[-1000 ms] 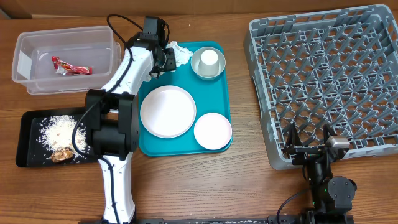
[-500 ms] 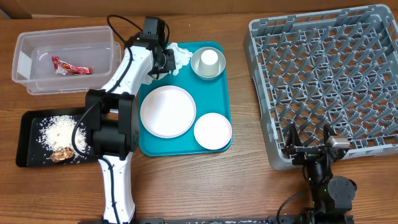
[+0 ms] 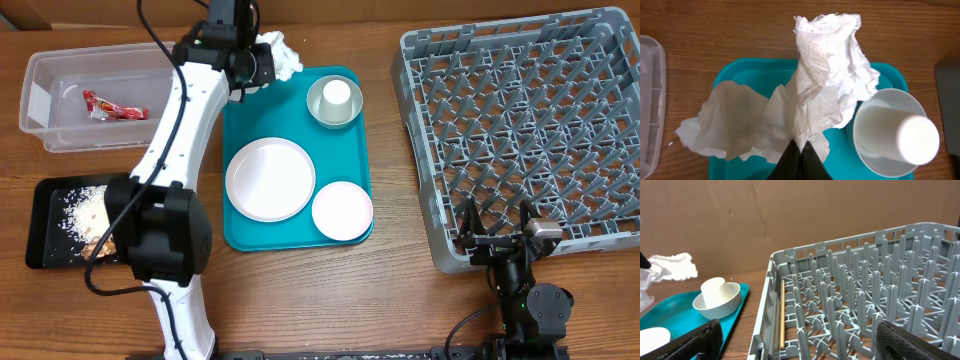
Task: Sort waste into correct bins and load items into the dishwasher
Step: 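Carry the tissue into the clear plastic bin and release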
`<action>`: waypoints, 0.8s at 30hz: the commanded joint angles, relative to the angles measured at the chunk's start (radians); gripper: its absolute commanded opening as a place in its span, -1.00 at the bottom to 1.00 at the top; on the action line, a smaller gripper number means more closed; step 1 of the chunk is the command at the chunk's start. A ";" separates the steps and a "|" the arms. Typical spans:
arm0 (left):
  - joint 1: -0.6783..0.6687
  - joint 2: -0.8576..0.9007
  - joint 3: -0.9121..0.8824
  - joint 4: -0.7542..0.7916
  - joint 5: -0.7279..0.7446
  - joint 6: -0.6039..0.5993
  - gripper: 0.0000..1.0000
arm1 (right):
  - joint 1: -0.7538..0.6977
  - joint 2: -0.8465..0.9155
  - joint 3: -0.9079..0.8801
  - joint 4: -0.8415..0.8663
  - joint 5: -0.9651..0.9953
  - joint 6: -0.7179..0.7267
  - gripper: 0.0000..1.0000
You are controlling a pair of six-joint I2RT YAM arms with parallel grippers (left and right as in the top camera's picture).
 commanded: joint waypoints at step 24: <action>0.339 -0.138 0.013 0.065 -0.154 0.100 -0.92 | 0.002 -0.012 -0.010 0.006 0.005 -0.003 1.00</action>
